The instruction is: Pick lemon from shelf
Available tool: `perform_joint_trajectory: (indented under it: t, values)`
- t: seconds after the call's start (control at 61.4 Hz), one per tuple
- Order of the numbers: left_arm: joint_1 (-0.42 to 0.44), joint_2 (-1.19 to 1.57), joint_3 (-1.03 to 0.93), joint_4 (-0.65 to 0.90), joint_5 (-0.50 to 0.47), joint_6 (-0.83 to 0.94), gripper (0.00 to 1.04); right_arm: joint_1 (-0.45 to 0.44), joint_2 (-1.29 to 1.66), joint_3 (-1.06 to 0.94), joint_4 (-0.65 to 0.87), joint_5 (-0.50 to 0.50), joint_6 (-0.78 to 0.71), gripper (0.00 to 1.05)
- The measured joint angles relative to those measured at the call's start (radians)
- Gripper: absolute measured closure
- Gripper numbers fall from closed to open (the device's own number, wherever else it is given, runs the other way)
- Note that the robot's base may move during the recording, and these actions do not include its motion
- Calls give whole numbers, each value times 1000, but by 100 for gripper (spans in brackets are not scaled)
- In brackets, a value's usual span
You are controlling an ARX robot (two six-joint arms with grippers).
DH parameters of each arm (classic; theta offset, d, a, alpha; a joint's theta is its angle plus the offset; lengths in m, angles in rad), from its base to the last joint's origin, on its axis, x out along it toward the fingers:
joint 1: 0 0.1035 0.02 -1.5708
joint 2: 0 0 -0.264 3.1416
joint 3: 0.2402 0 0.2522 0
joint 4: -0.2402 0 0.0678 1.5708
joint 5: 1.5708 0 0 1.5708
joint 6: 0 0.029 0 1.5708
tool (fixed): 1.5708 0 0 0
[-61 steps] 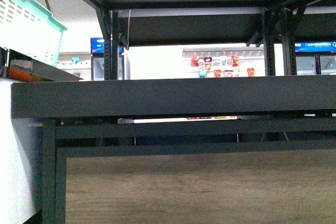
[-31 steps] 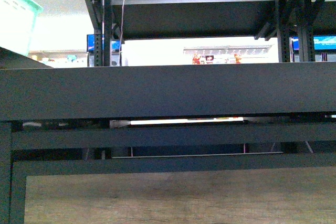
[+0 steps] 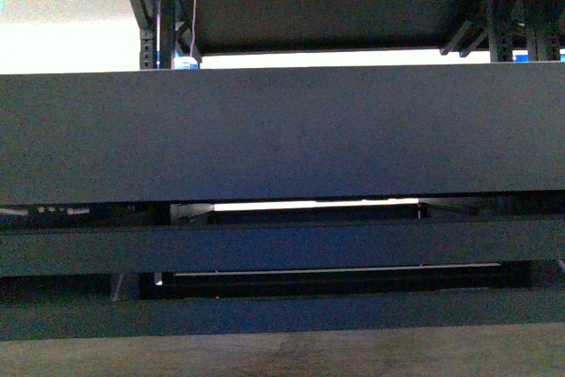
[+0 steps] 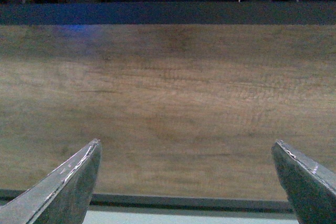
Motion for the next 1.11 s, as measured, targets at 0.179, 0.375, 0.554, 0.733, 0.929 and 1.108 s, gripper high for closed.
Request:
perform_joint_trajectory:
  t: [0.179, 0.375, 0.554, 0.733, 0.929, 1.108]
  values:
    - [0, 0, 0, 0, 0, 0, 8, 0, 0, 0, 0, -1, 0, 7]
    - [0, 0, 0, 0, 0, 0, 8, 0, 0, 0, 0, -1, 0, 7]
    - [0, 0, 0, 0, -1, 0, 8, 0, 2, 0, 0, 0, 0, 7]
    - [0, 0, 0, 0, -1, 0, 8, 0, 1, 0, 0, 0, 0, 7]
    - [0, 0, 0, 0, 0, 0, 8, 0, 1, 0, 0, 0, -1, 7]
    - [0, 0, 0, 0, 0, 0, 8, 0, 1, 0, 0, 0, -1, 7]
